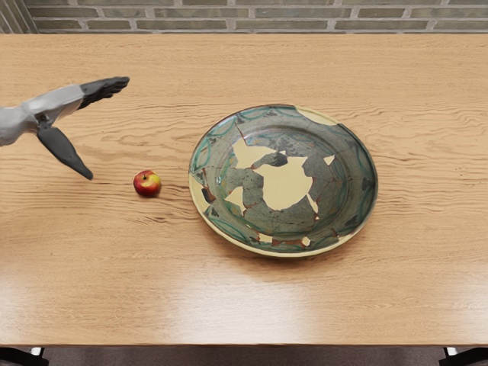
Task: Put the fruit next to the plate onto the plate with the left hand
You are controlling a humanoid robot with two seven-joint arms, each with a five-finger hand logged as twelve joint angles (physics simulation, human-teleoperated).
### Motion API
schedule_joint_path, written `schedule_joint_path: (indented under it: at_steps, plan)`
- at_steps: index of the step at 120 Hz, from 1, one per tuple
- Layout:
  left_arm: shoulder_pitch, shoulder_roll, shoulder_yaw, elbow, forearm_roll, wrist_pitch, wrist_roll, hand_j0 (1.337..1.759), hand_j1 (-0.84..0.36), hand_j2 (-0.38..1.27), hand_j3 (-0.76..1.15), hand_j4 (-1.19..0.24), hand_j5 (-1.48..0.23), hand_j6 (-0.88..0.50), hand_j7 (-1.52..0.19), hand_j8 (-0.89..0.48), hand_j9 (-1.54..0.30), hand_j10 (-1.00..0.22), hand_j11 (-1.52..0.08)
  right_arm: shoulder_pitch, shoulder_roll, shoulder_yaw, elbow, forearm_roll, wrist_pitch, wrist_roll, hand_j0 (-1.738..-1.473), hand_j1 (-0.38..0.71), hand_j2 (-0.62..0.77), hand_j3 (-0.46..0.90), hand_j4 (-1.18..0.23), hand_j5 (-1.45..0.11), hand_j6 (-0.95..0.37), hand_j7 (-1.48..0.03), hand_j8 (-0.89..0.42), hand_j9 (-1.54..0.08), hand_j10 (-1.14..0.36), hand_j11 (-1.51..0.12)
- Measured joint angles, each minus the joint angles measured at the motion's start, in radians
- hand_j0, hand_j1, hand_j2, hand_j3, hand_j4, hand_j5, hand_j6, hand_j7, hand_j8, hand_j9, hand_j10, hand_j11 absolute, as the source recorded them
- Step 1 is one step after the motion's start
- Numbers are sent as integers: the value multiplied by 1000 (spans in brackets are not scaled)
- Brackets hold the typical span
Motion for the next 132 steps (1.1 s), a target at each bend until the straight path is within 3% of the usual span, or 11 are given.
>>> schedule_joint_path:
  at_steps: [25, 30, 35, 41, 61, 78, 94, 109, 122, 132]
  plan:
    - [-76, 9, 50, -75, 85, 0, 0, 1658, 345, 6, 0, -12, -9, -14, -9, -13, -8, -11, -8, 0, 0, 0, 0, 0, 0, 0, -1658, -349, 0, 0, -1, 0, -1, 0, -1, 0, 0, 0]
    - [-109, 6, 60, -84, 108, -4, 22, 1658, 347, 7, 0, -12, -8, -13, -7, -13, -7, -11, -7, 0, 0, 0, 0, 0, 0, 0, -1658, -349, 0, 0, 0, 0, -1, 0, 0, 0, 0, 0]
    - [-160, -21, 72, -91, 124, -23, 84, 1658, 348, 7, 0, -10, -6, -12, -6, -11, -6, -9, -6, 0, 0, 0, 0, 0, 0, 0, -1658, -349, 0, 0, 0, 0, -1, 0, 0, 0, 0, 0]
    - [-228, -43, 83, -97, 137, -77, 191, 1658, 349, 6, 0, -10, -5, -11, -5, -11, -5, -9, -4, 0, 0, 0, 0, 0, 0, 0, -1658, -349, 0, 0, -1, 0, -1, 0, -1, 0, 0, 0]
    - [-320, -80, 95, -137, 141, -261, 600, 1658, 349, 3, 0, -7, -3, -8, -2, -7, -2, -6, -2, 0, 0, 0, 0, 0, 0, 0, -1658, -349, 0, 0, -1, 0, -1, 0, -1, 0, 0, 0]
    - [-356, -145, 97, -145, 115, -318, 831, 1658, 349, 2, 0, -6, -2, -7, -1, -7, -1, -5, -1, 0, 0, 0, 0, 0, 0, 0, -1658, -349, 0, 0, 0, 0, -1, 0, -1, 0, 0, 0]
    - [-369, -227, 96, -145, 87, -332, 959, 1658, 344, 2, 0, -9, -7, -10, -7, -10, -7, -8, -6, 0, 0, 0, 0, 0, 0, 0, -1658, -349, 0, 0, 0, 0, -1, 0, -1, 0, 0, 0]
    - [-359, -284, 94, -138, 79, -336, 1009, 1658, 324, 5, 0, -25, -29, -26, -28, -26, -28, -25, -28, 0, 0, 0, 0, 0, 0, 0, -1658, -349, 0, 0, 0, 0, -1, 0, -1, 0, 0, 0]
    - [-356, -325, 94, -127, 42, -337, 1084, 1658, 269, 14, 0, -71, -88, -72, -88, -71, -88, -70, -88, 0, 0, 0, 0, 0, 0, 0, -1658, -349, 0, 0, 0, 0, -1, 0, -1, 0, 0, 0]
    - [-354, -344, 96, -113, 27, -338, 1112, 1658, 205, 25, 0, -124, -157, -125, -157, -124, -157, -123, -157, 0, 0, 0, 0, 0, 0, 0, -1658, -349, 0, 0, 0, 0, -1, 0, 0, 0, 0, 0]
